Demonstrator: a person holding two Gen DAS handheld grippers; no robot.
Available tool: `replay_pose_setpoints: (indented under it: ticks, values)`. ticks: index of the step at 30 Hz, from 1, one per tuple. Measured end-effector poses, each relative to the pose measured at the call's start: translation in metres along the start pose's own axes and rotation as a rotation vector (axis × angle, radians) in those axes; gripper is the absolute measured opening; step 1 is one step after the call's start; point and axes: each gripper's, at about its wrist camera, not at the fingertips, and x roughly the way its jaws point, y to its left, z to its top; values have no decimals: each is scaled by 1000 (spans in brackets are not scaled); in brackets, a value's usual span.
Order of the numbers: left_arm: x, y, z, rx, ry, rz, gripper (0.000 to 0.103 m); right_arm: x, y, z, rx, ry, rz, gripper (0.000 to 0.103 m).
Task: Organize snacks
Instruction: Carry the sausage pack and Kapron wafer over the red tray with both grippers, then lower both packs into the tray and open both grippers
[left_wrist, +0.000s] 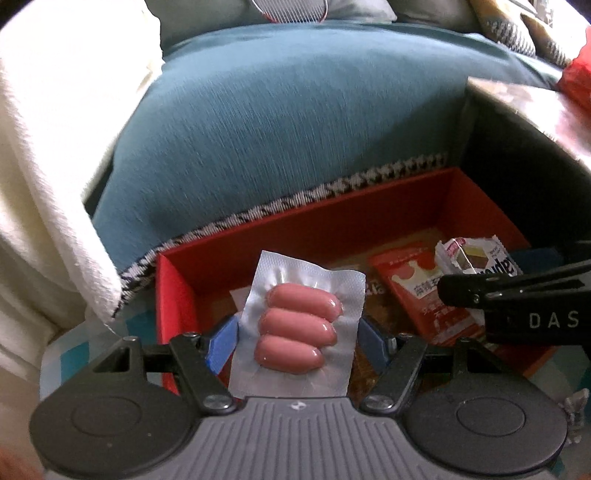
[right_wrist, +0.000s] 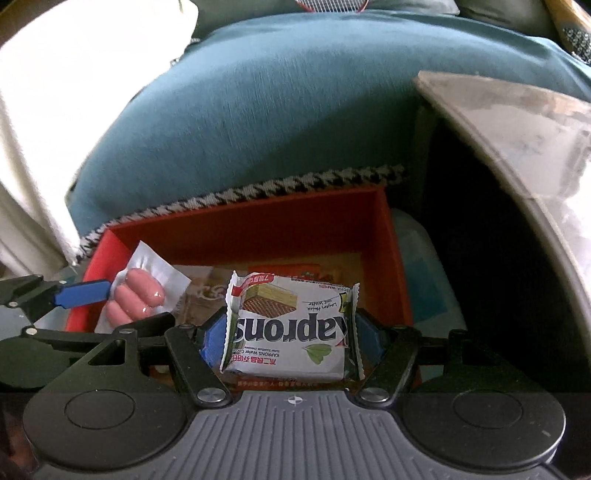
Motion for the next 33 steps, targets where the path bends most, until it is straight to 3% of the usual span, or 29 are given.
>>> replay_pose_setpoints:
  ticks: [15, 16, 26, 33]
  values:
    - [10, -4, -3, 19, 44, 10, 66, 18, 4, 1, -12, 46, -9, 79]
    - [10, -2, -3, 35, 175, 21, 67, 18, 5, 1, -14, 46, -15, 80]
    - [-21, 8, -2, 3, 145, 13, 67, -9, 9, -3, -39, 16, -28, 86]
    - [-56, 4, -18, 48, 143, -72, 67, -40, 3, -15, -36, -6, -27, 87]
